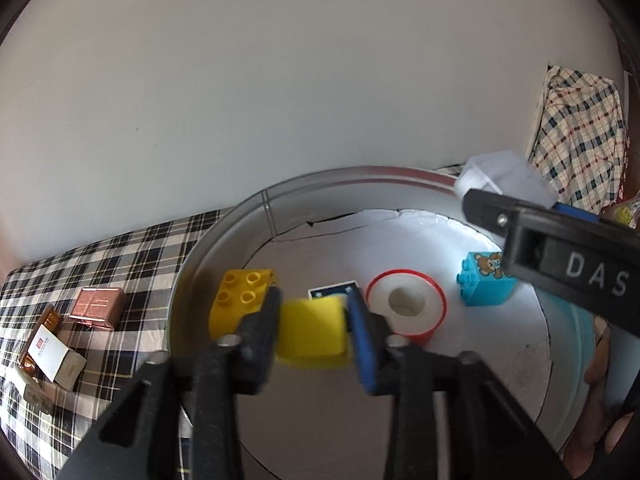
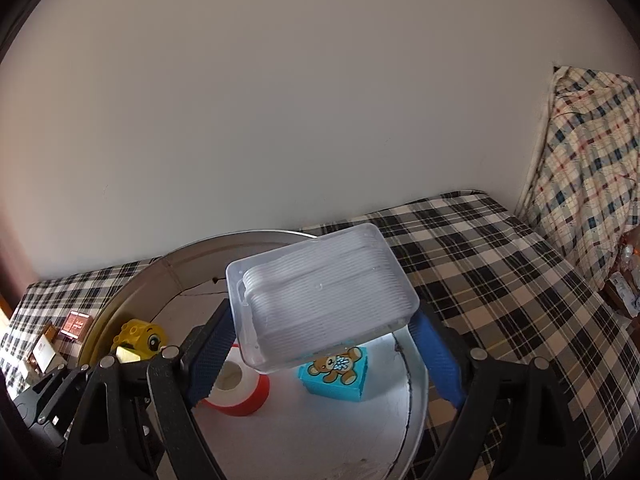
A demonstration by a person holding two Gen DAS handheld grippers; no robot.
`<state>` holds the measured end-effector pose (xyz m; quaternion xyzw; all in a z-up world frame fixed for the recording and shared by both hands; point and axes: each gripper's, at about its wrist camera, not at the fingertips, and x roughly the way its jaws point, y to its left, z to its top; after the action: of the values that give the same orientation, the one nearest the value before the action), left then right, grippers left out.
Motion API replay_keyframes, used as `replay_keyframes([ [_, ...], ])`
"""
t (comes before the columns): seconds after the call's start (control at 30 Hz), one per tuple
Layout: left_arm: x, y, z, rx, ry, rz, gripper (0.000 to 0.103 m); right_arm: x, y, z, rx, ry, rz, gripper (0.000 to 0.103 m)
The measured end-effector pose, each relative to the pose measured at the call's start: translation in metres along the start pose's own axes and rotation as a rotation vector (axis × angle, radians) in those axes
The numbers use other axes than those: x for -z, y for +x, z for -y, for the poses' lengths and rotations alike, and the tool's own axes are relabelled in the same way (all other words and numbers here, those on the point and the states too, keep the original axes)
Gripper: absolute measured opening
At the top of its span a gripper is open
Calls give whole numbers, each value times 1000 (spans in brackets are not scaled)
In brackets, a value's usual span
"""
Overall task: Organize rigid objects
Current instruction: 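Carry the yellow cube and clear case over the tin and open both tools, then withdraw both tools from the tin toward the white boxes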
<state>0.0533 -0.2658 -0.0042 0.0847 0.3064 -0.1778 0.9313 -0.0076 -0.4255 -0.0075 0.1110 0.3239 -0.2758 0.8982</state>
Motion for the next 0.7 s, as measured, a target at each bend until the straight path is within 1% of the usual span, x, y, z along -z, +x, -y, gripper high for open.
replay_keyframes([
  [0.03, 0, 0, -1, -4, -7, -2, 76, 0, 1, -1, -3, -3, -9, 88],
  [0.07, 1, -5, 0, 1, -3, 23, 88, 1, 1, -2, 2, -6, -13, 88],
  [0.1, 1, -8, -1, -7, -10, 37, 103, 1, 1, -3, 4, -7, -12, 88],
  [0.17, 2, -15, -2, -7, -26, 69, 103, 2, 0, -3, -4, -5, -7, 88],
  [0.27, 2, -18, -3, 7, -20, 80, 103, 3, -2, 3, -45, 33, -2, 88],
  [0.4, 3, -21, -11, 18, -42, 91, 103, 4, -8, 15, -120, 116, 31, 88],
  [0.47, 4, -23, -16, 7, -51, 95, 103, 6, -14, 22, -141, 157, 73, 88],
  [0.6, 6, -32, -27, -28, -43, 133, 103, 6, -24, 32, -129, 201, 137, 88],
  [0.7, 7, -38, -37, -56, -44, 163, 103, 8, -32, 39, -92, 229, 197, 88],
])
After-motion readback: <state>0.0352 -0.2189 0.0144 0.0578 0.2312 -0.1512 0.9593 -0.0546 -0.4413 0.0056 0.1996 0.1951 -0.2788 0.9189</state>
